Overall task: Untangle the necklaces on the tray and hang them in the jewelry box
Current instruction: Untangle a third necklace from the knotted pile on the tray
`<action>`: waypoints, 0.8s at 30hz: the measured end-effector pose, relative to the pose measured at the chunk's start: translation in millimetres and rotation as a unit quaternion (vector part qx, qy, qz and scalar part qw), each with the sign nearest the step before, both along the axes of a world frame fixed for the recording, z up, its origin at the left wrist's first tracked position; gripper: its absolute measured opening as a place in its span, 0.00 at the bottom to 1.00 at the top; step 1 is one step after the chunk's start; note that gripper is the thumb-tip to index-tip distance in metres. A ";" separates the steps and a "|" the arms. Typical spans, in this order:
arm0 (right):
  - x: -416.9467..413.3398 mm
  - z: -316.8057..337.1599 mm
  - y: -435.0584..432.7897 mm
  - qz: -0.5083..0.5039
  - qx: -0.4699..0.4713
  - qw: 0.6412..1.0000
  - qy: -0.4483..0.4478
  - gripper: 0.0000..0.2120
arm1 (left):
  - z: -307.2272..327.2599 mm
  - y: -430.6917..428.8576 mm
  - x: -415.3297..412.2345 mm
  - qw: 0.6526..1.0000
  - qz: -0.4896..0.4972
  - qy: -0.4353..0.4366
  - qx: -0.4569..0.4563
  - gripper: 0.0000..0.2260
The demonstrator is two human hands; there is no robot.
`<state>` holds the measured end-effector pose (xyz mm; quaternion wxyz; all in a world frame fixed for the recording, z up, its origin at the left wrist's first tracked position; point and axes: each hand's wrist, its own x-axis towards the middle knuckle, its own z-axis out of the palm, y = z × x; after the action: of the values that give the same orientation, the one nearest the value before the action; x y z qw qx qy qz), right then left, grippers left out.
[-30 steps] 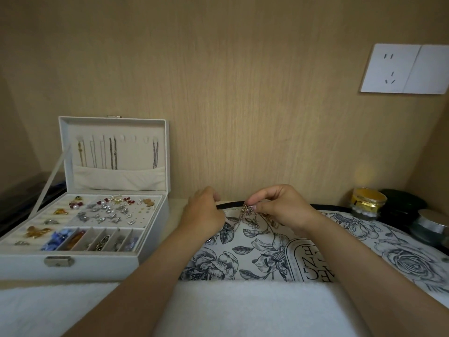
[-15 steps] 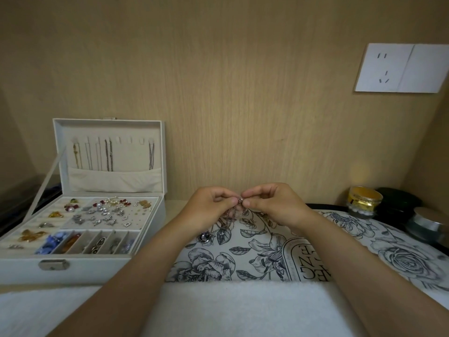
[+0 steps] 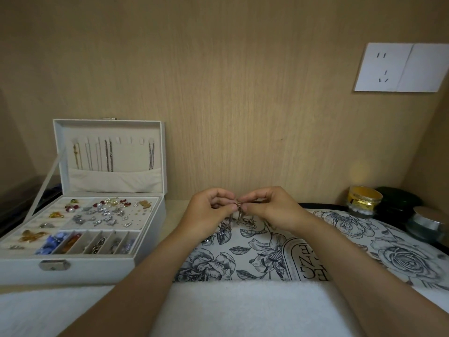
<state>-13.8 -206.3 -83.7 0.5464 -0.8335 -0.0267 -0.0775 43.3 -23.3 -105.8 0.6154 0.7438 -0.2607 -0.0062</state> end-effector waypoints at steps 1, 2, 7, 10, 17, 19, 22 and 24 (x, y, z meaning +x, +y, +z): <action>-0.6 0.1 0.8 0.005 -0.006 1.000 -0.010 0.07 | -1.0 0.4 -0.2 1.000 -0.003 -0.001 0.000 0.07; -0.3 -0.4 0.6 0.007 -0.026 0.999 -0.031 0.08 | -1.4 0.5 -1.0 1.000 -0.005 -0.004 0.001 0.07; 0.8 -0.6 -0.7 0.005 -0.089 0.990 -0.108 0.06 | -2.5 -0.1 -1.4 1.000 -0.002 -0.009 0.010 0.04; -1.0 -2.1 -0.1 -0.009 -0.130 0.984 -0.122 0.03 | -3.6 -0.5 -2.1 1.000 0.000 0.004 0.013 0.03; -1.7 -1.6 0.5 -0.007 -0.173 0.977 -0.127 0.03 | -3.3 -1.6 -3.3 0.999 -0.002 0.039 -0.013 0.02; -1.5 -1.7 1.3 -0.003 -0.228 0.963 -0.142 0.04 | -3.2 -1.8 -4.3 0.999 -0.006 0.036 -0.011 0.02; -1.1 -2.2 2.4 -0.013 -0.258 0.953 -0.158 0.05 | -3.6 -2.1 -5.5 0.999 -0.008 0.030 -0.008 0.02; -0.2 -3.6 1.8 -0.015 -0.247 0.956 -0.155 0.05 | -4.1 -2.2 -5.8 1.000 -0.009 0.025 -0.001 0.02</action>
<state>-14.0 -204.4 -87.3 0.3111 -0.9206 -0.1171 -0.2051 37.5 -25.5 -109.9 0.6227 0.7402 -0.2519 -0.0304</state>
